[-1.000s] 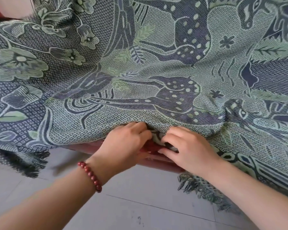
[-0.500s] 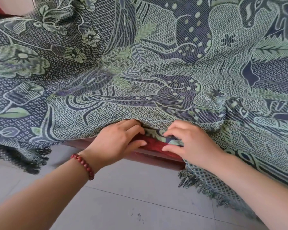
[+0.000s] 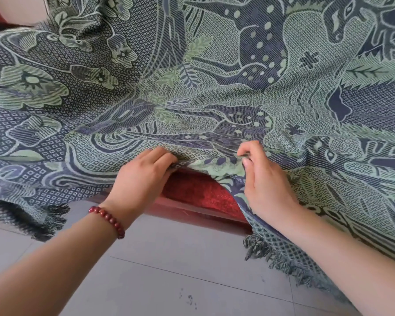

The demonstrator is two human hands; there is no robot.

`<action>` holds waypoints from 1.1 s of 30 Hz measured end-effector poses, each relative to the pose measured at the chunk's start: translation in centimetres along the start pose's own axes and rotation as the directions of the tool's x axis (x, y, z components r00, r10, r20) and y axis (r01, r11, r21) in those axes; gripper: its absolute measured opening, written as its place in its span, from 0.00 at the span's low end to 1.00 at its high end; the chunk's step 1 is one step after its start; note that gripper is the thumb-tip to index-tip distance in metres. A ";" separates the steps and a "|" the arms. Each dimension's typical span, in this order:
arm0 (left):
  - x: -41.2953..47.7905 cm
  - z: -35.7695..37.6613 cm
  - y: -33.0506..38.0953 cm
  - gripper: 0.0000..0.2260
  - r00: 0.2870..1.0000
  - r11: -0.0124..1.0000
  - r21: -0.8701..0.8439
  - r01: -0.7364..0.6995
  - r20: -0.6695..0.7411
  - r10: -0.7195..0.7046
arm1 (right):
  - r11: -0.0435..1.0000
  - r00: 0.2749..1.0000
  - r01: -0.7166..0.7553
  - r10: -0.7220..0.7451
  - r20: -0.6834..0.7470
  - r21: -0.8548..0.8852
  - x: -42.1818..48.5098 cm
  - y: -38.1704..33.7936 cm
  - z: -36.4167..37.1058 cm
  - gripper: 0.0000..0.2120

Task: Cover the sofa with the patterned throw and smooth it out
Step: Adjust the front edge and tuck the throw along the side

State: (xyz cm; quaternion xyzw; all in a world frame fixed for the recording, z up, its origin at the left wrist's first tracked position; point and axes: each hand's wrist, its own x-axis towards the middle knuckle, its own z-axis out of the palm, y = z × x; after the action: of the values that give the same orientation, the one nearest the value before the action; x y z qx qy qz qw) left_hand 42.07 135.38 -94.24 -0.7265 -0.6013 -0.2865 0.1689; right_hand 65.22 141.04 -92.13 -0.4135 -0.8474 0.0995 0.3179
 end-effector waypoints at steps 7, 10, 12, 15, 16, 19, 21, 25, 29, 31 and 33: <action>0.7 -1.3 0.3 0.15 0.998 0.999 -0.038 0.005 -0.068 -0.007 | 0.916 0.958 0.287 -0.269 0.101 -0.281 -0.1 -0.7 -0.5 0.09; 0.5 -0.9 0.1 0.11 0.997 0.997 0.011 -0.071 -0.021 0.071 | 0.897 0.976 0.207 -0.163 0.145 -0.391 -0.2 -0.7 0.0 0.16; 0.5 -0.8 0.1 0.14 0.999 0.997 0.057 -0.048 0.028 0.046 | 0.891 0.981 0.186 -0.144 0.131 -0.414 0.2 -0.5 0.3 0.14; 0.9 -0.8 0.3 0.20 0.999 0.991 0.136 0.018 0.041 -0.024 | 0.898 0.976 0.216 -0.206 0.069 -0.384 0.4 -0.2 0.3 0.09; 1.0 -0.7 0.4 0.19 0.999 0.987 0.159 0.032 0.036 -0.038 | 0.904 0.972 0.233 -0.232 0.047 -0.358 0.3 -0.2 0.1 0.09; 1.1 -0.5 0.4 0.14 0.996 0.982 0.182 0.059 0.061 -0.071 | 0.900 0.937 0.328 -0.350 -0.026 -0.286 -0.1 -0.5 -0.6 0.06; 1.0 -0.3 0.3 0.15 0.992 0.977 0.204 0.058 0.095 -0.079 | 0.876 0.896 0.427 -0.443 -0.025 -0.225 -0.3 -1.1 -1.0 0.06; 1.2 -0.5 0.6 0.15 0.997 0.988 0.157 -0.001 0.073 -0.010 | 0.836 0.838 0.541 -0.545 0.028 0.090 -0.7 -2.5 -1.5 0.05; 0.9 -1.1 0.3 0.11 0.988 0.985 0.105 -0.137 0.089 0.128 | 0.899 0.874 0.426 -0.437 0.213 0.097 -1.0 -2.9 -1.3 0.05; 0.3 -1.4 0.1 0.09 0.975 0.975 0.079 -0.207 0.104 0.199 | 0.941 0.898 0.337 -0.329 0.291 0.023 -1.0 -2.6 -0.6 0.06; -0.3 -1.4 -0.1 0.09 0.971 0.971 0.053 -0.233 0.068 0.229 | 0.978 0.921 0.208 -0.204 0.331 0.024 -0.8 -2.5 0.3 0.07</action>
State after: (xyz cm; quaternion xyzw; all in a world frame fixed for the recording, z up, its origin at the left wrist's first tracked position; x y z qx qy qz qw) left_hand 41.64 134.37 -93.36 -0.7946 -0.5259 -0.2244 0.2044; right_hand 63.85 138.86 -91.67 -0.3013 -0.9280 0.1290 0.1770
